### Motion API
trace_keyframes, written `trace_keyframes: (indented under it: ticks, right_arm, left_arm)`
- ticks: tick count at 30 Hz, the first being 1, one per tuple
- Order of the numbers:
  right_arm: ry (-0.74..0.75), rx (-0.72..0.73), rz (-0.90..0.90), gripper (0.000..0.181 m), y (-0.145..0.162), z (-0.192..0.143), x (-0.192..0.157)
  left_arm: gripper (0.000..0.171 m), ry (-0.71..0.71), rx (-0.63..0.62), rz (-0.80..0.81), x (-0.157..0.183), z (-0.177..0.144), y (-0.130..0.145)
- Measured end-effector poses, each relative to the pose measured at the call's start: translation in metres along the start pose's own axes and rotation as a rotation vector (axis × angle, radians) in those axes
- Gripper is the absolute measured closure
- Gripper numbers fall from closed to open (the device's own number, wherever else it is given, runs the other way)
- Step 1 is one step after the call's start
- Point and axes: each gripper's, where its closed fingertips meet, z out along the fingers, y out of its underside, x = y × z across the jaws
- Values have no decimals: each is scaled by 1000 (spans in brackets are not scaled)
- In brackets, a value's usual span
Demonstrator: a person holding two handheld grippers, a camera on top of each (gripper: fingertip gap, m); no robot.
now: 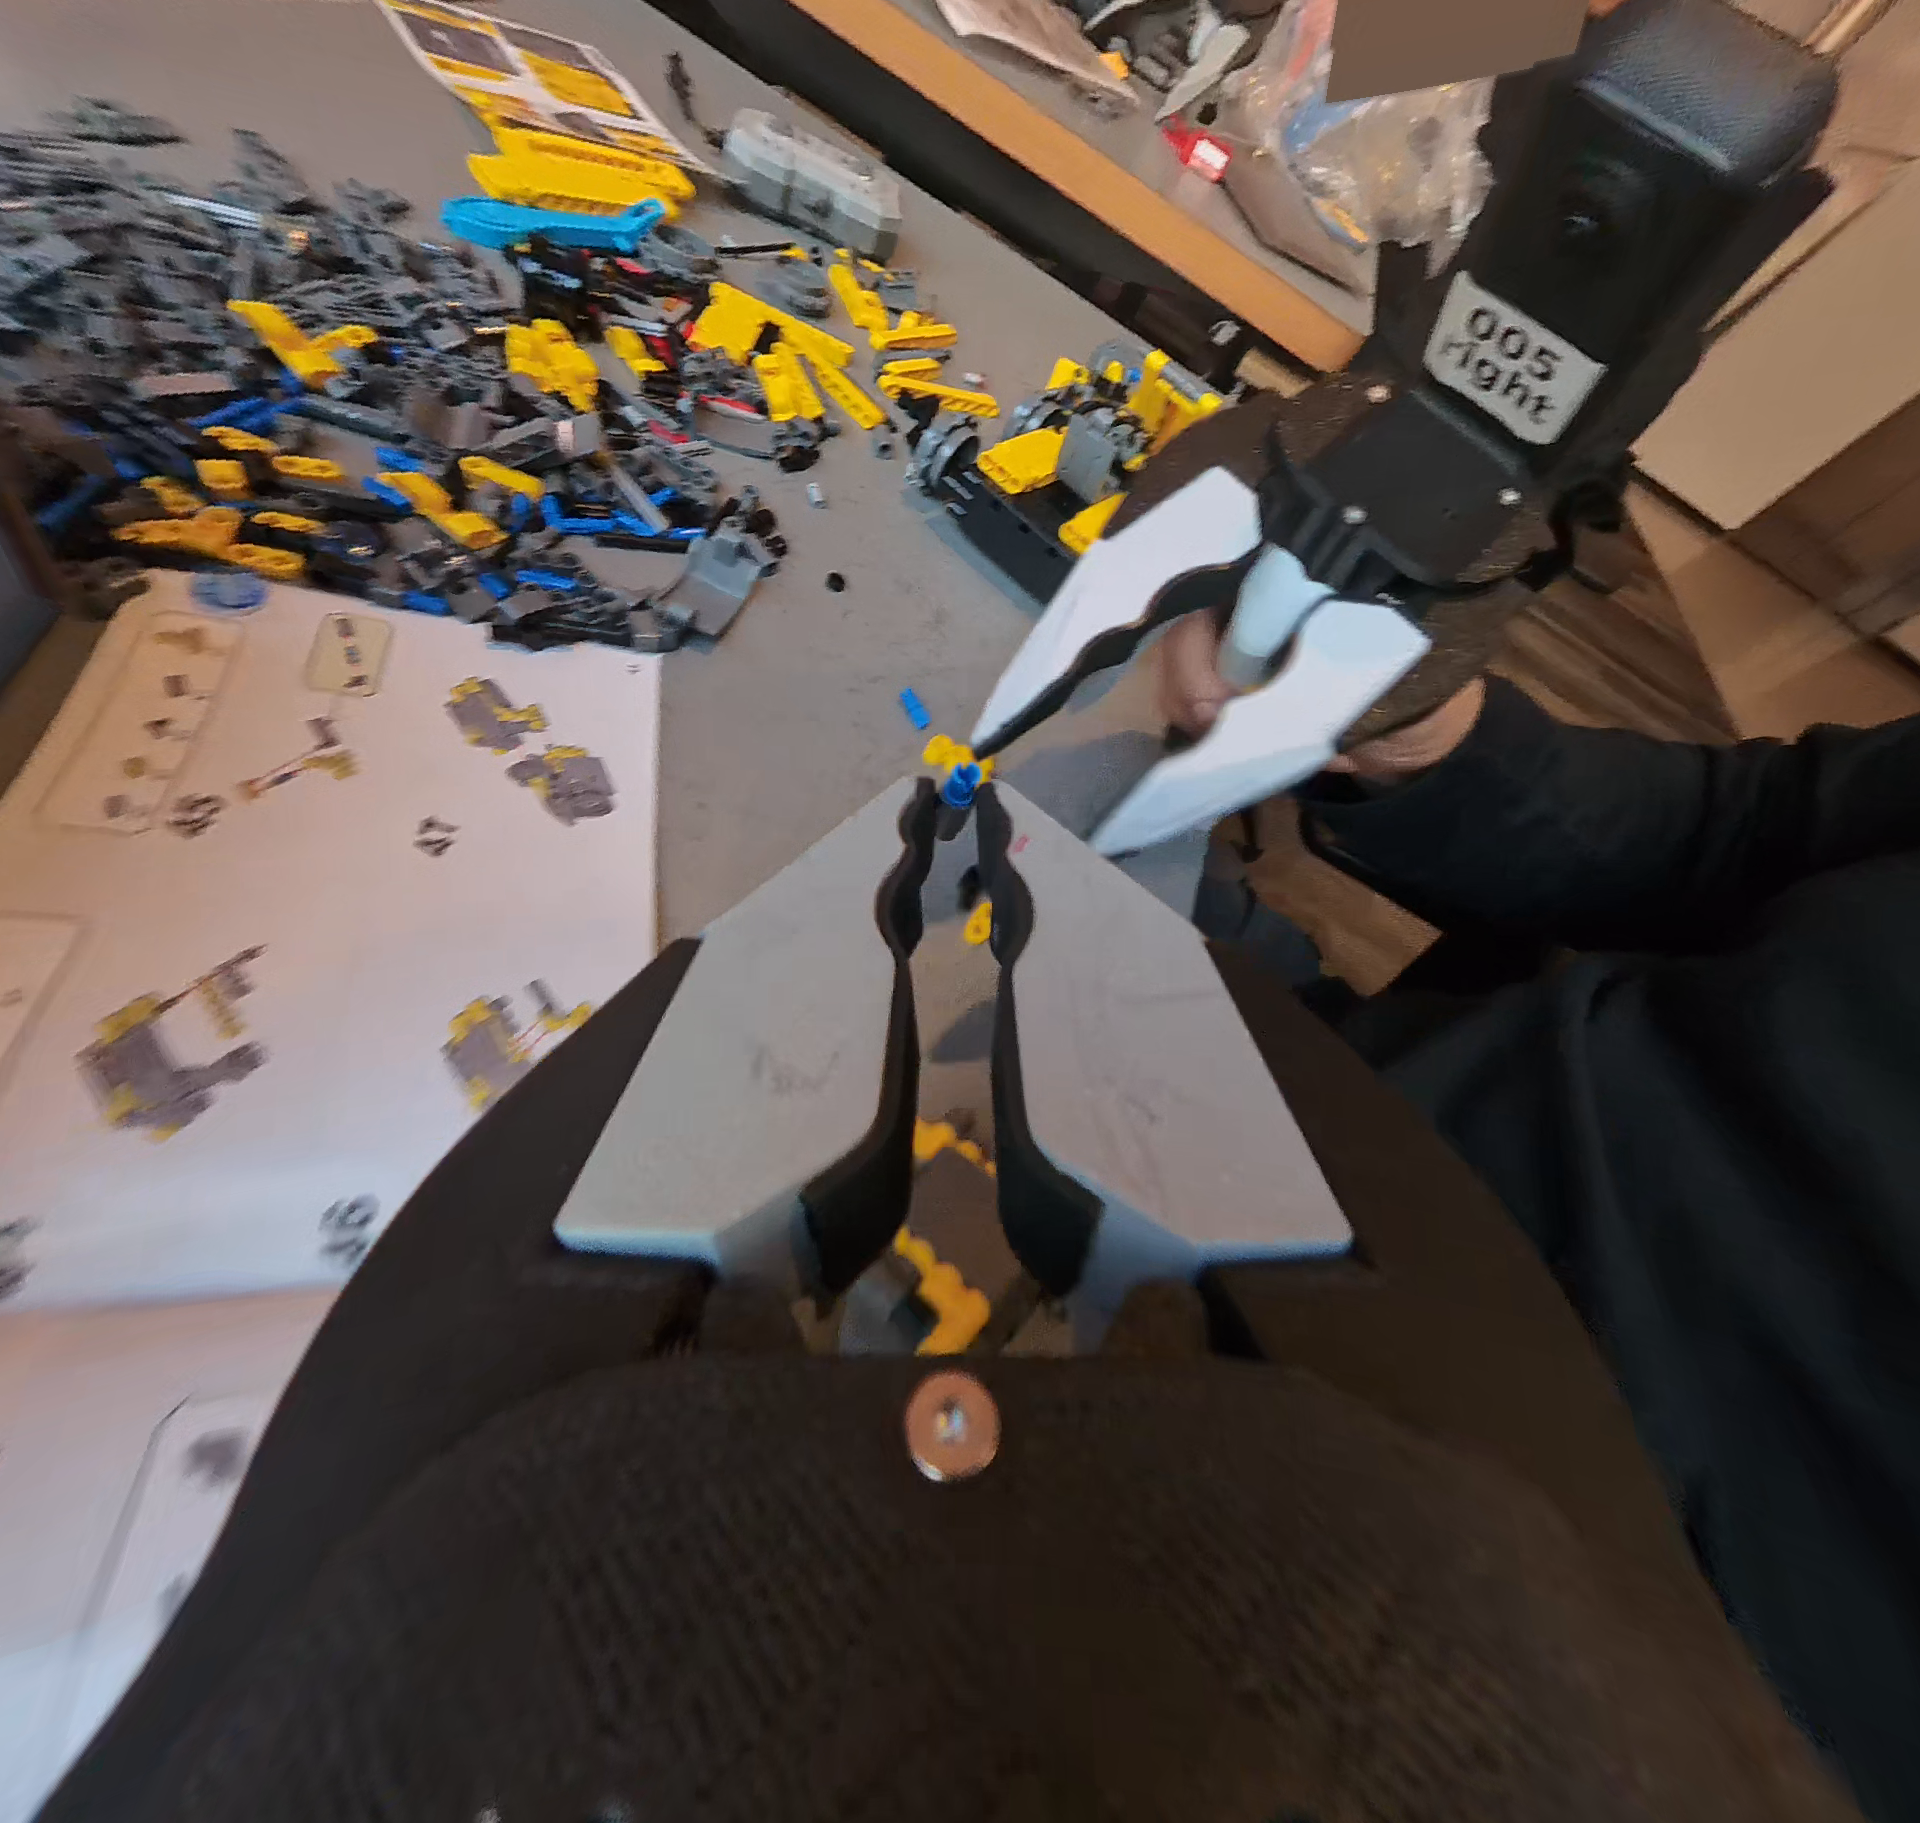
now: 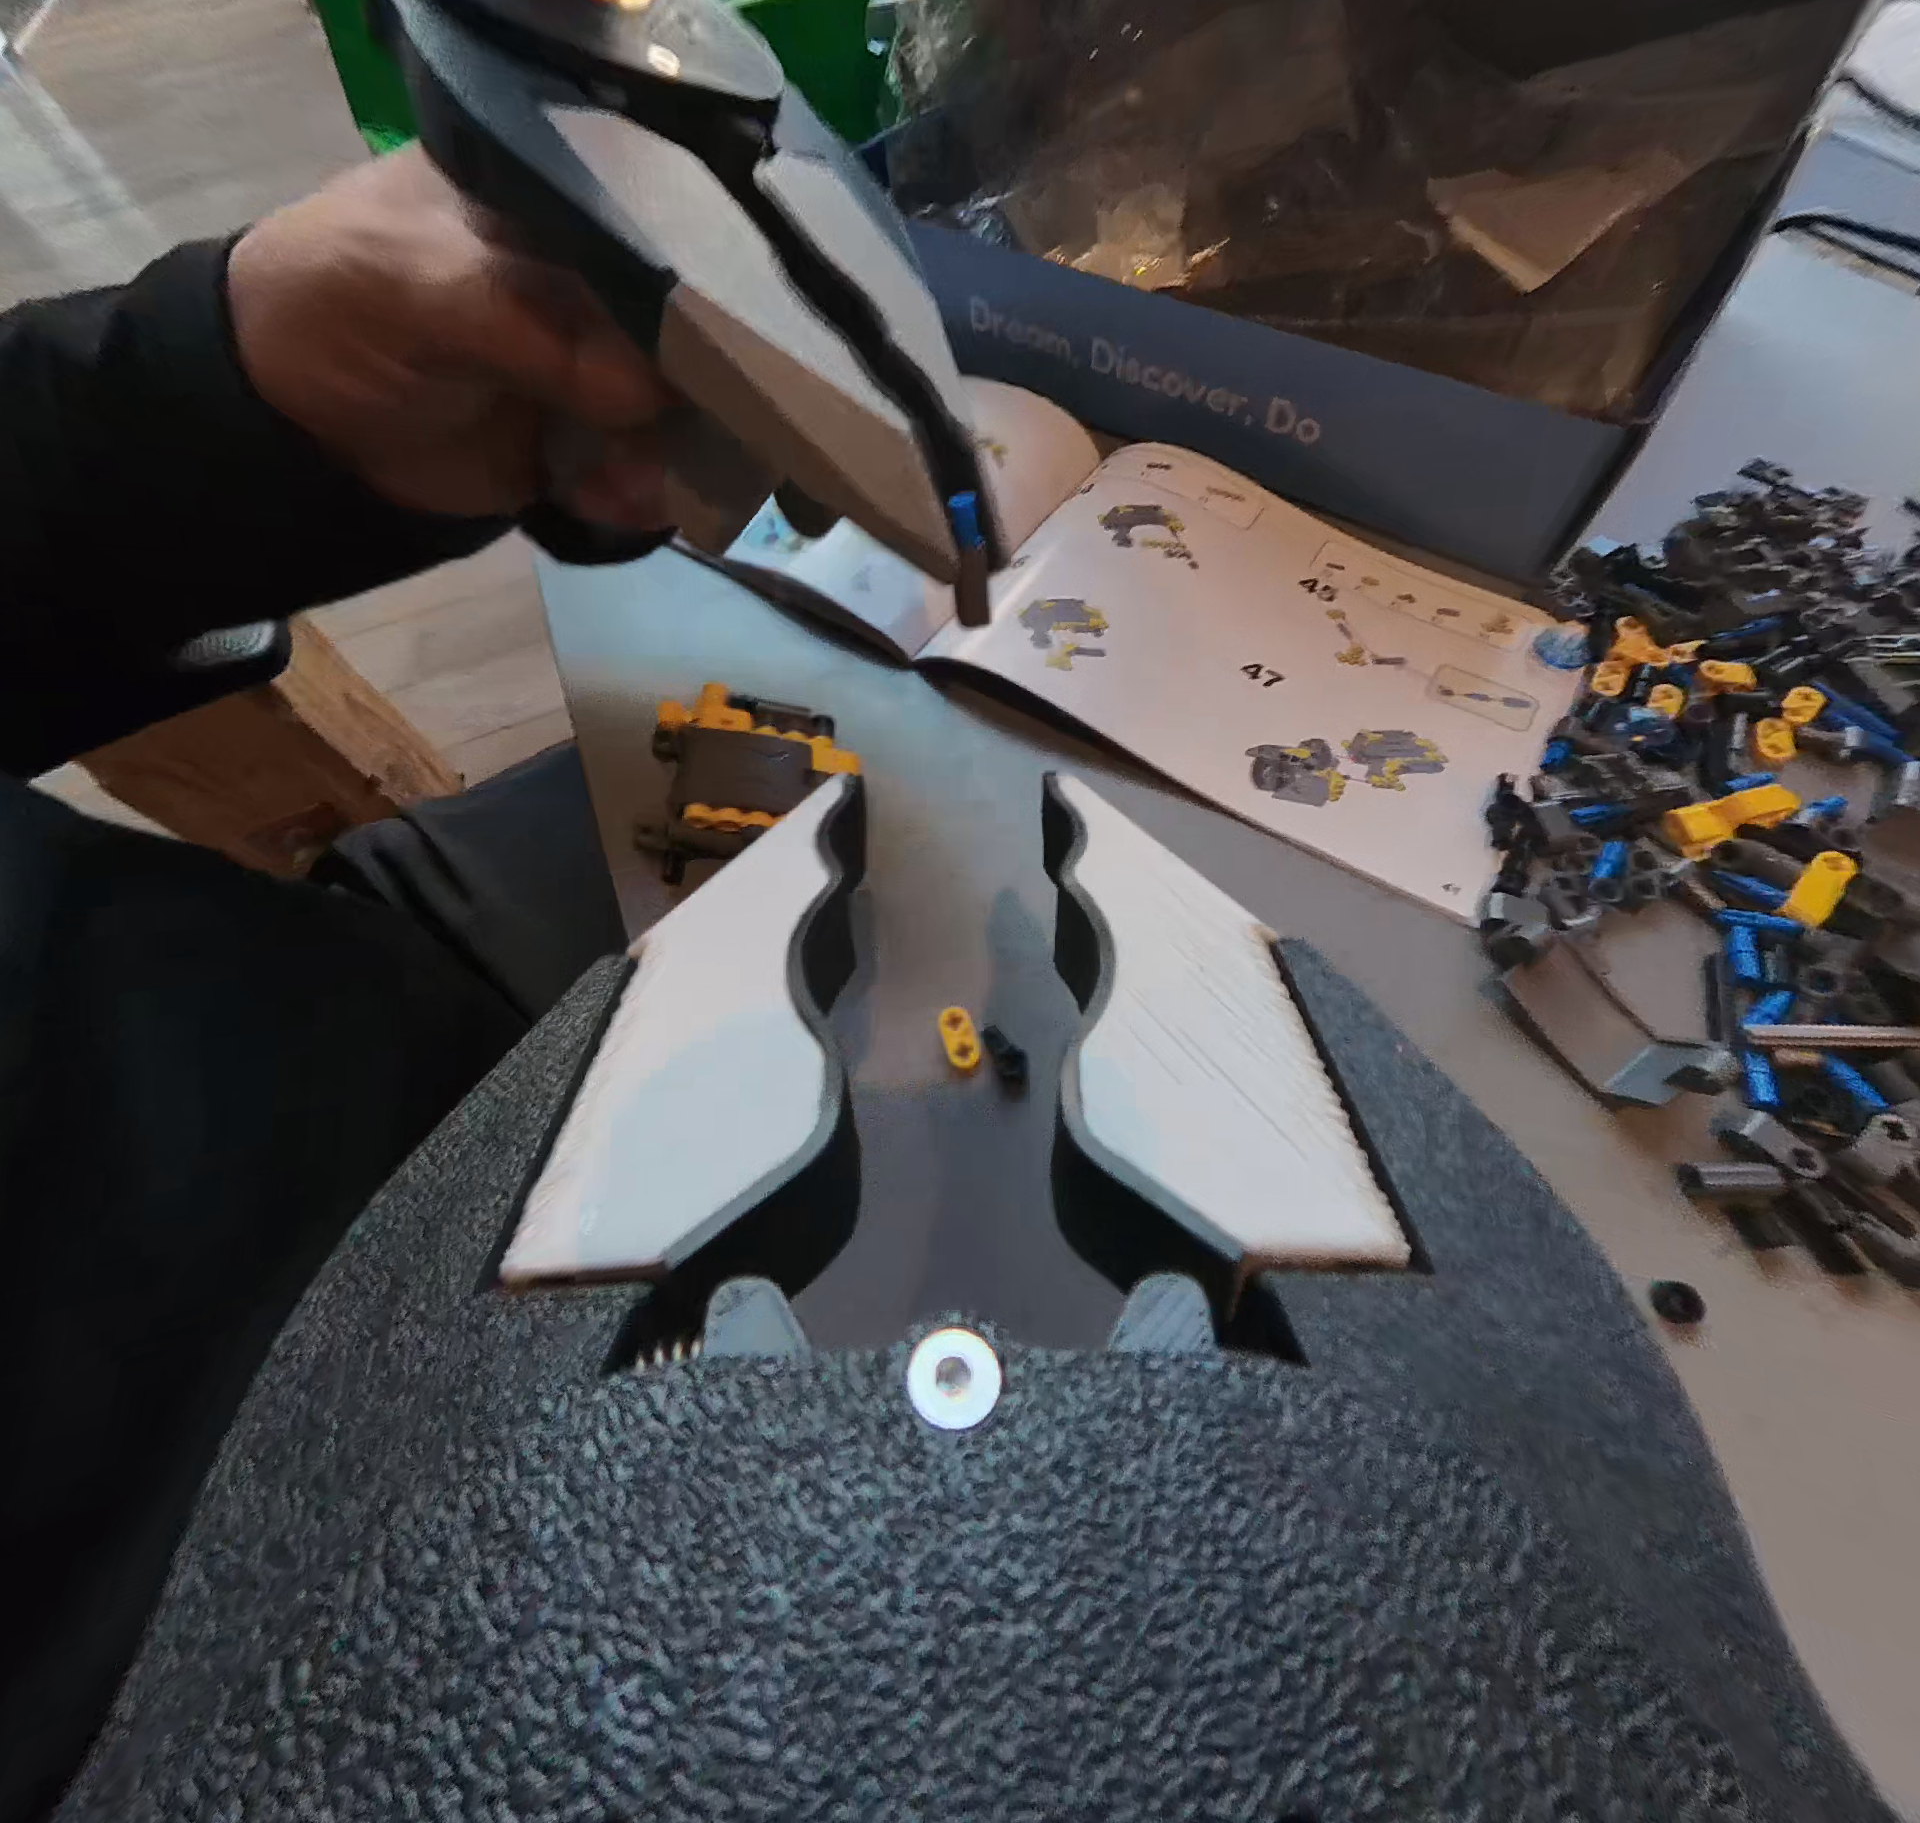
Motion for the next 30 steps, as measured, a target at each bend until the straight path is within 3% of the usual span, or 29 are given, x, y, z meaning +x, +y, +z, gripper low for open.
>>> trace_keyframes:
  ticks: [7,10,15,18,24,26,30]
  right_arm:
    - [-91,-246,-71,124,40,44,-59]
    - [-91,-309,-112,125,48,64,-64]
    - [-89,-312,-156,133,30,88,-51]
    - [-62,-333,-148,129,26,62,-33]
    - [46,-421,-166,156,58,-20,10]
    - [9,-416,-161,164,61,-22,2]
    - [-28,-420,-177,163,63,-7,-8]
  left_arm:
    - [167,-175,-64,63,-26,-40,18]
    - [167,-227,-117,145,-23,-45,27]
    - [167,-336,-183,287,-18,-52,33]
    - [167,-347,-182,320,-9,-54,31]
    - [167,-312,-207,326,1,-47,47]
    - [167,-291,-217,316,4,-42,52]
    - [167,-248,-236,304,11,-33,57]
